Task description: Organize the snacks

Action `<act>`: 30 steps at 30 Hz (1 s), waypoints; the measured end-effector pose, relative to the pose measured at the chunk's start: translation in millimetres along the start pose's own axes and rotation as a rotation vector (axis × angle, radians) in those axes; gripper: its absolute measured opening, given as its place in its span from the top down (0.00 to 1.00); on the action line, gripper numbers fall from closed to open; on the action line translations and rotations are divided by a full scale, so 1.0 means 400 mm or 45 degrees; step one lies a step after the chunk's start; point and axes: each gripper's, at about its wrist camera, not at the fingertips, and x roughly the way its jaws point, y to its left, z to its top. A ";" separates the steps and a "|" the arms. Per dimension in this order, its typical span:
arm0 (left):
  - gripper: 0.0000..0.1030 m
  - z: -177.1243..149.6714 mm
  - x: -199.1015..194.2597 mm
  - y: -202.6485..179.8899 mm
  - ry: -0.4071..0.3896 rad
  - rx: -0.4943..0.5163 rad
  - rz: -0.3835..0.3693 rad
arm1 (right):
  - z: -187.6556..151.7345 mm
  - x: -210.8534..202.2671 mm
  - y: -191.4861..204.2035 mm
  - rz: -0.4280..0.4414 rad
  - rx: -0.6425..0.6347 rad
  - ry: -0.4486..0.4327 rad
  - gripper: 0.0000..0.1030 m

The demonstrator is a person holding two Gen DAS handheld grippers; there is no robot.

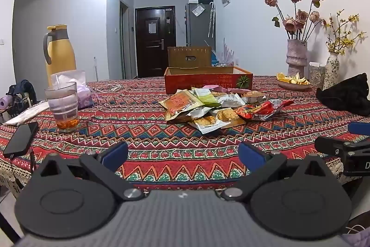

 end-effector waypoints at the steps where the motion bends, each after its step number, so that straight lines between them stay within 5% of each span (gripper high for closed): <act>1: 0.00 0.000 0.001 -0.001 0.005 0.004 0.004 | 0.000 -0.001 0.001 0.001 -0.003 -0.003 0.00; 30: 0.00 -0.008 -0.014 -0.005 -0.034 0.016 -0.002 | -0.003 -0.005 0.003 0.004 -0.015 -0.015 0.00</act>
